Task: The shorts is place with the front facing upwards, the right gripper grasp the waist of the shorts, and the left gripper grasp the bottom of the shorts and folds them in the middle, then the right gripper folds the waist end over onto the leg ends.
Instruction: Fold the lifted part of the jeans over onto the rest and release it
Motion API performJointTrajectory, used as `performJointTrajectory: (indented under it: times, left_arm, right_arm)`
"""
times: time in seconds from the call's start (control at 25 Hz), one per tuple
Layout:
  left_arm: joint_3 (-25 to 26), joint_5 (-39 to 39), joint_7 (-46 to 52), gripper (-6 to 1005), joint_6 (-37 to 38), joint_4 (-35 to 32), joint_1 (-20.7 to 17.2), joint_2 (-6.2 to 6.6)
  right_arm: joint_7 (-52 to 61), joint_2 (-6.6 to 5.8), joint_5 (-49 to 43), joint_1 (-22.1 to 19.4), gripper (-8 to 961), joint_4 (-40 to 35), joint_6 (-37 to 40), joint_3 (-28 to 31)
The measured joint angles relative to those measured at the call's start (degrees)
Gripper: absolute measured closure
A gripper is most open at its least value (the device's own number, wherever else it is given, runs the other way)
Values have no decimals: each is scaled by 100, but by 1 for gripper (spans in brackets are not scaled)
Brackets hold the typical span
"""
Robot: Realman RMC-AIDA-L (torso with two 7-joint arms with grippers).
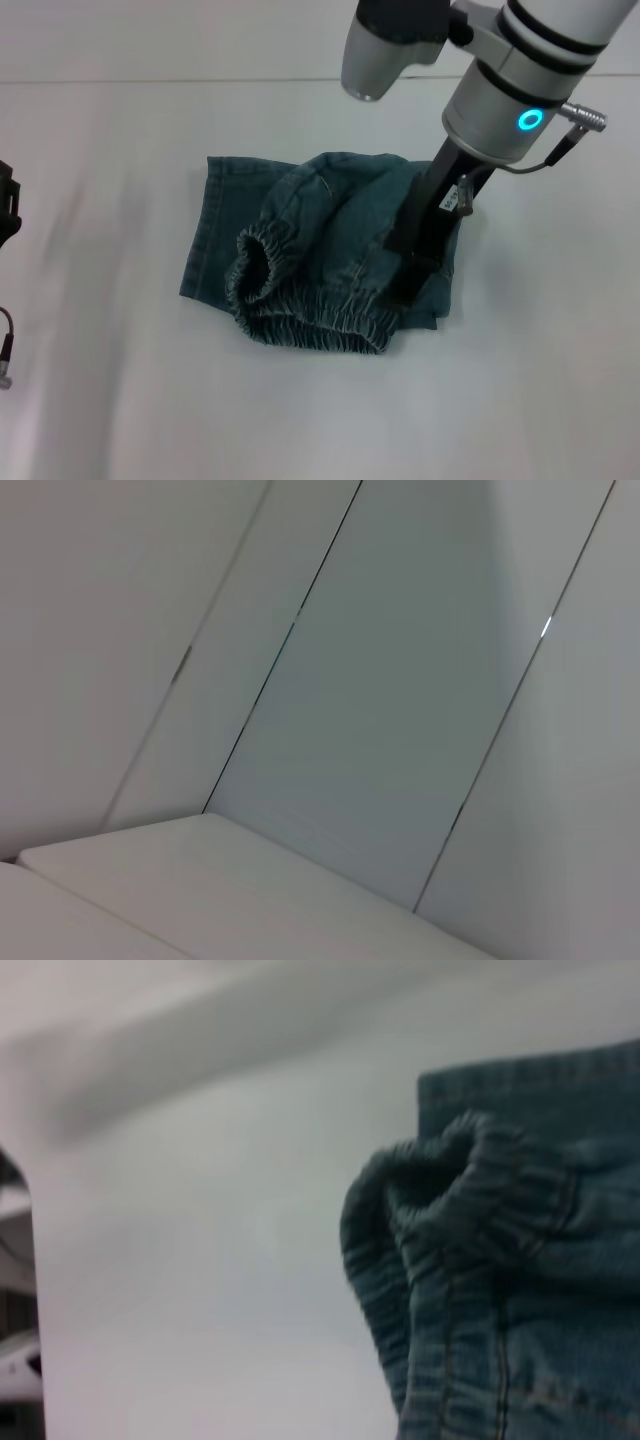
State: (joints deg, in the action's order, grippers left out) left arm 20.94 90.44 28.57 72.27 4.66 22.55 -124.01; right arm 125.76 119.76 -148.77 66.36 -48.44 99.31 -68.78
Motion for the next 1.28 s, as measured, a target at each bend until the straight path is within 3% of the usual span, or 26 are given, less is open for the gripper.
performJointTrajectory:
  times: [0.36, 0.6, 0.72, 0.88, 1.04, 1.2, 1.28]
  left_arm:
    - [-2, 0, 0, 491, -101, 17, 21, 0]
    - [-1, -2, 0, 491, -112, 10, 21, 0]
    - [-2, -1, 0, 491, -133, 4, 10, 0]
    - [-2, -1, 0, 490, -177, 1, 18, 0]
    - [-2, 0, 0, 490, -189, 0, 38, 0]
    - [-3, 0, 0, 490, -282, -42, 104, 8]
    - [-30, 3, 0, 490, -332, -63, 132, 9]
  right_arm:
    - [144, 83, 240, -136, 138, -64, -301, -1007]
    - [0, 60, 726, -864, 139, -1212, -745, -1408]
    - [-121, -5, 1408, -1457, 142, -1972, -958, -1044]
    - [171, -22, 2117, -1901, 144, -2256, -907, 47]
    - [949, -112, 2182, -2004, 145, -2176, -559, 886]
    - [1353, -330, 1700, -1849, 145, -2195, -4, 834]
    - [1361, -339, 1205, -1647, 144, -2200, 322, 666]
